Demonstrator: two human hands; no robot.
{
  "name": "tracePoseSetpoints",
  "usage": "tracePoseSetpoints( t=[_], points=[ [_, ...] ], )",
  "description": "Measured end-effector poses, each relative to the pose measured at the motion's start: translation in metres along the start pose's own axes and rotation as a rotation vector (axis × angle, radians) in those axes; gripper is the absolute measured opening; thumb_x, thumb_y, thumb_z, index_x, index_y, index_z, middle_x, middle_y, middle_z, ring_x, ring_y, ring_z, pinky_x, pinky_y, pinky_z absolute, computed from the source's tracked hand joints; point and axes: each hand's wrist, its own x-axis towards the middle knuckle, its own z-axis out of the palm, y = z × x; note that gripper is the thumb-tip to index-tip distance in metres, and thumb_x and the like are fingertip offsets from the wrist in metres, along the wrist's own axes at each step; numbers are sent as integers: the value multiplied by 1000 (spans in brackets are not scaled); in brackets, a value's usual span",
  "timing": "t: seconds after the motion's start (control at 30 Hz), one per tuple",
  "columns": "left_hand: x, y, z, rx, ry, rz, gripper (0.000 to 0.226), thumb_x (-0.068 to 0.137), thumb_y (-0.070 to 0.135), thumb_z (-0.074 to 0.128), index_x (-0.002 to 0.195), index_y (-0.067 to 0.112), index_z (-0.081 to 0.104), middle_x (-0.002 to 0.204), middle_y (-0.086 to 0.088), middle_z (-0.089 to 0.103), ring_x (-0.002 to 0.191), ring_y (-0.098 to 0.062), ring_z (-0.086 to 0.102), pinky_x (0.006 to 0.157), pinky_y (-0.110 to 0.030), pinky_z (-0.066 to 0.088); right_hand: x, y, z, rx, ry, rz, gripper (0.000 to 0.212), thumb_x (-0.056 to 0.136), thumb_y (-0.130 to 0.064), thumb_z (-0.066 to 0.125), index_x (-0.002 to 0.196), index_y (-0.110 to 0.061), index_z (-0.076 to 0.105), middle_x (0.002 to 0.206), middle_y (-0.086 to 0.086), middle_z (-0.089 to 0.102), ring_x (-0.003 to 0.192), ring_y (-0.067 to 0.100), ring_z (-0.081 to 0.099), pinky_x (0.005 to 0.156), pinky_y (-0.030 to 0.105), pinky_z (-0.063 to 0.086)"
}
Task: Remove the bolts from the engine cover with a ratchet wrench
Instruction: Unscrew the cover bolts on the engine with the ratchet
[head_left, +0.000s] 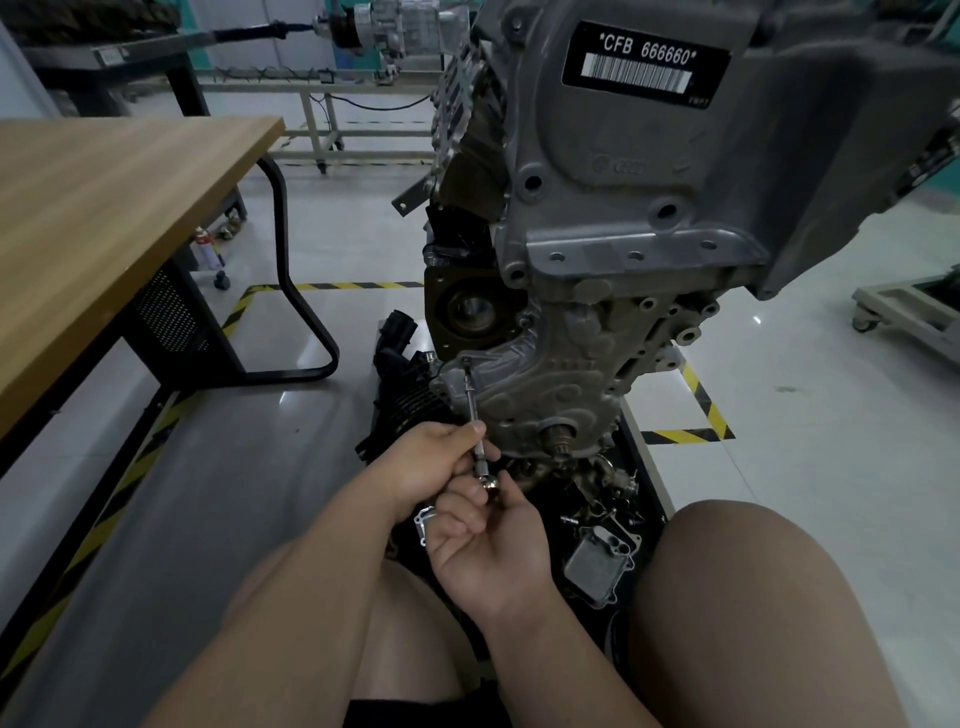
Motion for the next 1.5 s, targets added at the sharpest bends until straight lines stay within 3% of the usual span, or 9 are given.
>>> tracePoseSetpoints(
  t=[0.4, 0.57, 0.73, 0.83, 0.9, 1.0, 1.07, 1.33, 1.5],
  points=[
    [-2, -4, 8, 25, 115, 50, 39, 99, 33, 51, 70, 10, 64, 41, 6, 43, 36, -7, 41, 43, -16, 38, 5, -6, -10, -479, 182, -119, 41, 103, -42, 36, 83, -15, 61, 55, -2, 41, 40, 9, 29, 40, 23, 31],
    [-5, -2, 9, 73, 135, 59, 39, 97, 36, 54, 66, 15, 66, 42, 8, 45, 37, -8, 38, 46, -20, 35, 4, -5, -18, -1202, 306, -505, 26, 103, -30, 40, 94, -13, 56, 58, -6, 53, 44, 8, 48, 46, 23, 41],
    [-10, 4, 13, 68, 144, 53, 39, 96, 35, 55, 67, 14, 68, 51, 1, 53, 49, -14, 45, 51, -22, 38, 0, -12, -20, -1731, 313, -765, 7, 101, -28, 45, 105, -27, 40, 85, -15, 60, 72, -17, 58, 56, 7, 42],
    [-11, 16, 10, 146, 154, -7, 37, 97, 32, 54, 70, 12, 69, 44, 5, 52, 36, -8, 42, 39, -14, 34, 0, -7, -14, -1518, 312, -692, 18, 102, -26, 43, 111, -12, 49, 84, -7, 61, 64, -1, 59, 61, 14, 43],
    [-11, 23, 8, 206, 129, -50, 37, 98, 33, 52, 73, 12, 69, 39, 9, 48, 32, -7, 38, 37, -14, 29, 0, -4, -8, -1153, 289, -475, 29, 103, -28, 40, 105, -4, 56, 70, 1, 54, 51, 9, 47, 51, 25, 43],
    [-9, 17, 7, 78, 59, -105, 37, 99, 36, 49, 83, 10, 68, 41, 8, 47, 33, -8, 44, 37, -14, 33, -3, -9, -2, -479, 188, -89, 27, 96, -32, 47, 88, -11, 61, 59, 0, 46, 39, 10, 35, 39, 23, 37],
    [-8, 9, 4, -70, 24, -108, 36, 100, 36, 47, 89, 9, 68, 43, 7, 43, 36, -9, 48, 39, -15, 35, -2, -11, -3, -244, 103, 16, 24, 85, -31, 54, 81, -10, 64, 58, -1, 47, 35, 9, 34, 37, 20, 36],
    [-9, 4, -1, 16, -52, -42, 30, 99, 33, 50, 84, 15, 70, 47, 6, 42, 41, -6, 41, 39, -16, 27, -2, -11, -7, -98, 19, 66, 33, 87, -35, 49, 78, -7, 63, 48, -2, 45, 29, 10, 35, 33, 20, 30],
    [-3, 4, 6, -20, -34, -5, 33, 97, 30, 54, 70, 17, 67, 43, 6, 45, 35, -5, 38, 38, -16, 25, -4, -16, -3, -288, 121, -38, 44, 94, -42, 45, 71, -10, 66, 51, -2, 42, 32, 9, 31, 34, 20, 29]
  ],
)
